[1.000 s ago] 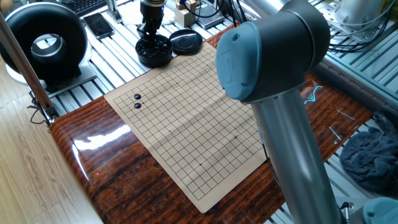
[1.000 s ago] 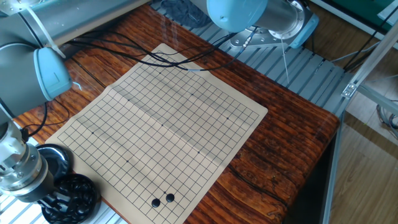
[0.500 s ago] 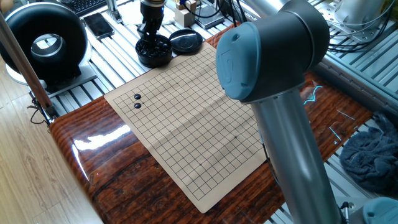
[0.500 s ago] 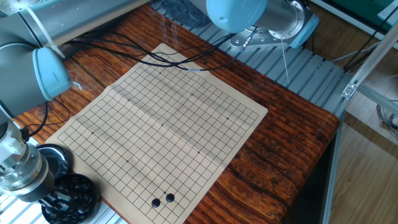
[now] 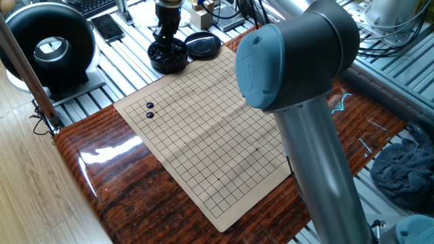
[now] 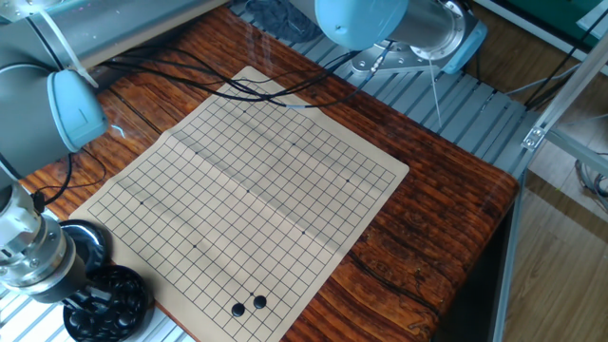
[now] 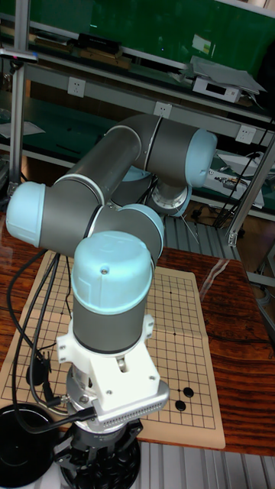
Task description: Play the first move as black on the 3-4 point in the upper right corner of the Go board
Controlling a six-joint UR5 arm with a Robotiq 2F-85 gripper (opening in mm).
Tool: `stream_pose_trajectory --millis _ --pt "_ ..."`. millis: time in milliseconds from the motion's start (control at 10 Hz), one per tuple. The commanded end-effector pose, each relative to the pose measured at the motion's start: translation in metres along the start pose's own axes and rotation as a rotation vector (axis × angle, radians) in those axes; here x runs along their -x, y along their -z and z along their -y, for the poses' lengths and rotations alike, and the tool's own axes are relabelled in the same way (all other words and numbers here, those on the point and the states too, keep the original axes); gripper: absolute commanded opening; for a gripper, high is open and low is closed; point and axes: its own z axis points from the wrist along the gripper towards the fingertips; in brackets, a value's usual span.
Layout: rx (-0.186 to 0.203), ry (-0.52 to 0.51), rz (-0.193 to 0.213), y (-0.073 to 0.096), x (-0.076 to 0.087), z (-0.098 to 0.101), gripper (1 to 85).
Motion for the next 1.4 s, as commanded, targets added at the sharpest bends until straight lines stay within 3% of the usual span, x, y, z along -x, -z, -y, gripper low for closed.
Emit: stream_pose_trajectory --millis 0,200,900,1300 --pt "0.008 -0.001 0.0 0.002 -0.002 -0.001 18.0" --pt "0.007 -0.002 -0.002 0.002 -0.002 -0.001 11.7" --pt "0.011 -0.047 -0.012 0.019 -0.008 -0.005 7.0" --pt "-0.017 -0.214 -0.008 0.042 -0.01 -0.007 1.7"
